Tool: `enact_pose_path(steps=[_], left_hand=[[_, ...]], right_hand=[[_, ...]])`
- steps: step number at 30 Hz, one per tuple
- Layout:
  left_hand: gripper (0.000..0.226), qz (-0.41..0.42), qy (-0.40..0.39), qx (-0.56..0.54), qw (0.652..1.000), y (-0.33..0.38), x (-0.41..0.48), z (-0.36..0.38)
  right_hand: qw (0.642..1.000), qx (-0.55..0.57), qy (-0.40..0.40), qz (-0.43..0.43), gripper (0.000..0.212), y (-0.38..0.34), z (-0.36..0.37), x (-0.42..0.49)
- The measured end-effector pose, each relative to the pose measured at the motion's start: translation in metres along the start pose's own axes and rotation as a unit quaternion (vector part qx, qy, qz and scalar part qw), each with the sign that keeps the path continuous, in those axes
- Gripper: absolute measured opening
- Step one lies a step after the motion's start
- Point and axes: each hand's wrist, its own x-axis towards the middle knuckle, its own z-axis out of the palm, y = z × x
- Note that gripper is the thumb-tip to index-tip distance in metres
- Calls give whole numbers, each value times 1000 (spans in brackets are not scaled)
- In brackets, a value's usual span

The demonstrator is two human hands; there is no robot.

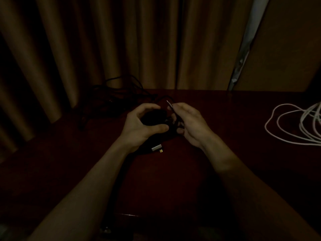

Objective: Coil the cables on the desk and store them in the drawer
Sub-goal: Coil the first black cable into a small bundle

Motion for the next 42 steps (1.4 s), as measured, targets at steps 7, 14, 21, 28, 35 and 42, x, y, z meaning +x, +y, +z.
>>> enact_pose_path(steps=[7,14,21,28,35,42], left_hand=[[68,-24,33,-52,998,-4,1,-3],[69,-37,28,-62,997,-3,1,-3],[64,-41,2,-58,998,0,-1,0],[64,-36,5,-44,998,-4,1,0],[58,15,4,54,998,-4,-1,4],[52,36,-15,106,994,-5,0,4]], right_hand=[[1000,-6,-20,15,14,1,-2,-3],[999,-34,-10,11,13,4,-1,-2],[999,-27,-31,-30,19,4,0,-1],[997,-76,-27,-18,35,5,-2,-1],[984,-164,23,-69,26,6,0,0],[980,-148,-52,-124,34,5,7,-4]])
